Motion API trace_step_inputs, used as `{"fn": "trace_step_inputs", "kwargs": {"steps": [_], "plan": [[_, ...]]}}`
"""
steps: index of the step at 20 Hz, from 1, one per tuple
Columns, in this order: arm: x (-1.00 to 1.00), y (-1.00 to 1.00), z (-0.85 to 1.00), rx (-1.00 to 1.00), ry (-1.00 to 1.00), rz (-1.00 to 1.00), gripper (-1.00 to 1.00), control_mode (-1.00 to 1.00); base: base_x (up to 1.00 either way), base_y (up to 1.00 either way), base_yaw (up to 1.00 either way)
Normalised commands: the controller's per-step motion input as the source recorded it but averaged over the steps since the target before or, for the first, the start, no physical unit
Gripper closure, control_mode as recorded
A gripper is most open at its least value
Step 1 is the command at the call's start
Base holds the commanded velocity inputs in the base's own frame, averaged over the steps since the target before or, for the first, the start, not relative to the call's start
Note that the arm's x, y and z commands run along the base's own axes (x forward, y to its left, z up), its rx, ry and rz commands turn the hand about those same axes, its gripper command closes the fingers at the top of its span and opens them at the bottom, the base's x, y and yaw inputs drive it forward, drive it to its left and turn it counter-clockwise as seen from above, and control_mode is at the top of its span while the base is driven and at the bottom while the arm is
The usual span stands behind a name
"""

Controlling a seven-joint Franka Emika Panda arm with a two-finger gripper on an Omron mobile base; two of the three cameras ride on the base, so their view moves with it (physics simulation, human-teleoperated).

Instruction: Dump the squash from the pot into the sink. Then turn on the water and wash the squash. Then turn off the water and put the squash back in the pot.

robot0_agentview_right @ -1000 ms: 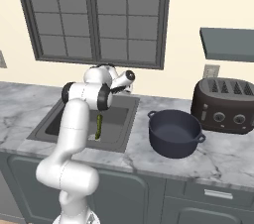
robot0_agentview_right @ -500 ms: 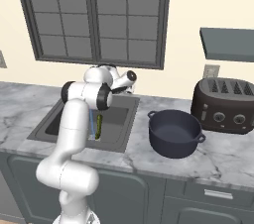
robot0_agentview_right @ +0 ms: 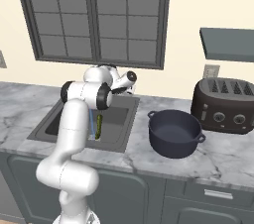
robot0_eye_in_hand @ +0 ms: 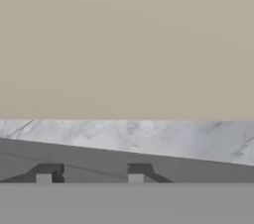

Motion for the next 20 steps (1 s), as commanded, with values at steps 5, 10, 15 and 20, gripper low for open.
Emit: {"fn": "trace_step_inputs", "kwargs": {"steps": [5,10,15,20], "plan": [[-0.02,-0.25,-0.07,0.0,0.0,0.0,-1.0,-1.0,0.0,0.0,0.0],[-0.19,-0.28,0.14,0.0,0.0,0.0,-1.0,-1.0,0.0,0.0,0.0],[-0.54,-0.34,0.43,0.01,0.0,0.0,-1.0,-1.0,0.0,0.0,0.0],[-0.36,-0.32,0.26,0.01,0.0,0.0,-1.0,-1.0,0.0,0.0,0.0]]}}
